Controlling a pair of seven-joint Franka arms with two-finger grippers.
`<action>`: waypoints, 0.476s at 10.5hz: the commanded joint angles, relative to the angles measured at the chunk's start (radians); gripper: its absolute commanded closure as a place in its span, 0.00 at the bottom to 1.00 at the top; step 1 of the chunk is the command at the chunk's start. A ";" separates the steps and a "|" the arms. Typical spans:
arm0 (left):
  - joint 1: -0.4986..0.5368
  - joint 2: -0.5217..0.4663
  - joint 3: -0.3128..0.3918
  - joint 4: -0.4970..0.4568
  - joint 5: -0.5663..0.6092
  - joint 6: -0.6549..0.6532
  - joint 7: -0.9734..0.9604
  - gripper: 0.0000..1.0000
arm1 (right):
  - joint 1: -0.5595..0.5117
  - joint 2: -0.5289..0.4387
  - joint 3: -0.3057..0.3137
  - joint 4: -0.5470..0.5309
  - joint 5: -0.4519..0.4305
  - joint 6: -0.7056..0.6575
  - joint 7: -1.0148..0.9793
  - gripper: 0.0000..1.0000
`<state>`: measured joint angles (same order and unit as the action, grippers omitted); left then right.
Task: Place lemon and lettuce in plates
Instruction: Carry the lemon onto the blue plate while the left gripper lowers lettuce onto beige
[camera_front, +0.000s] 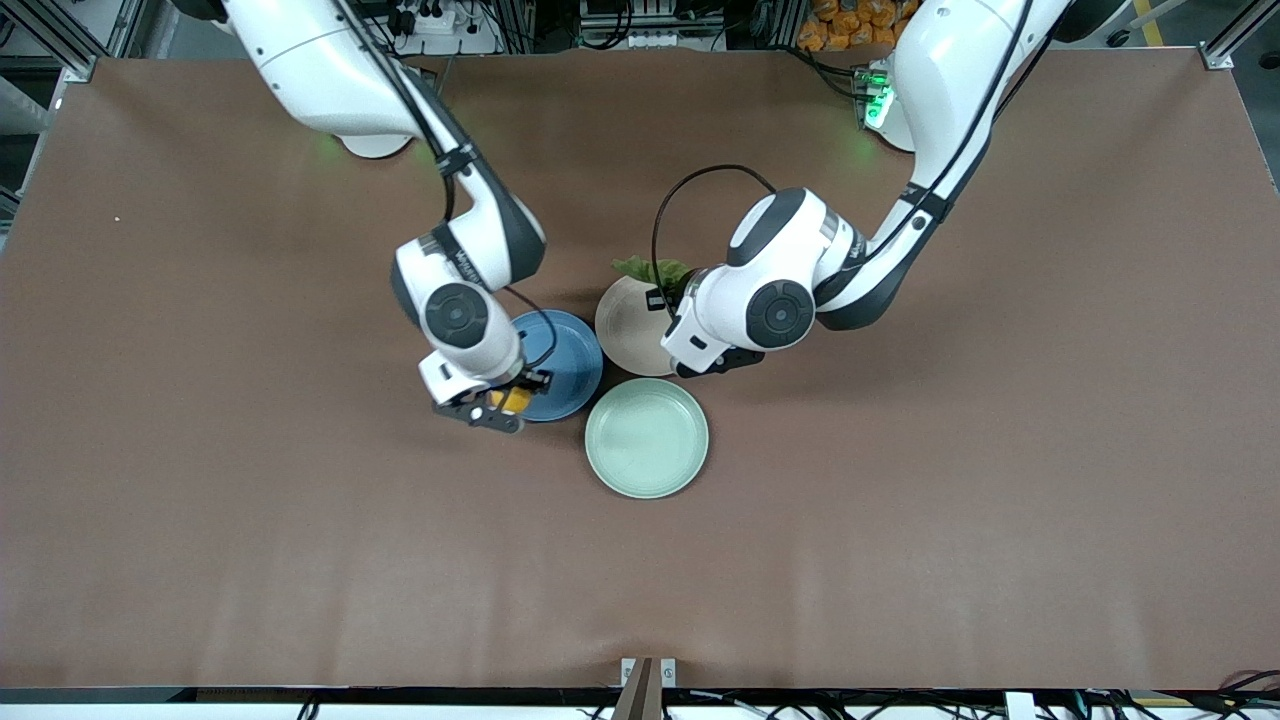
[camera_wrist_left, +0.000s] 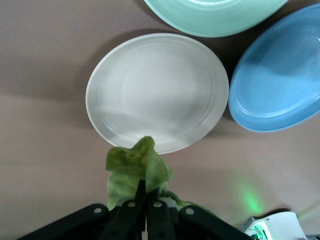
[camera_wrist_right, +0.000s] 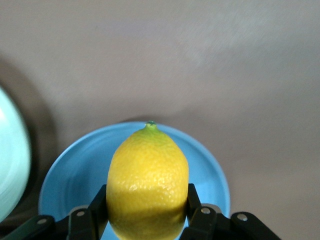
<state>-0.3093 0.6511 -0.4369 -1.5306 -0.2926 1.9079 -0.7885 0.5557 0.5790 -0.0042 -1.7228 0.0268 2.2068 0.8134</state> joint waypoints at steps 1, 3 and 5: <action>-0.013 0.057 0.003 -0.026 0.018 0.103 -0.023 1.00 | 0.055 -0.005 -0.008 -0.012 0.030 0.005 0.064 1.00; -0.014 0.082 0.003 -0.029 0.018 0.123 -0.024 1.00 | 0.078 0.010 -0.008 -0.014 0.028 0.017 0.099 0.71; -0.025 0.093 0.004 -0.042 0.017 0.154 -0.026 1.00 | 0.078 0.013 -0.008 -0.014 0.015 0.017 0.098 0.36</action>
<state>-0.3209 0.7502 -0.4354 -1.5614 -0.2926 2.0402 -0.7885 0.6305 0.5938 -0.0048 -1.7303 0.0360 2.2150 0.8987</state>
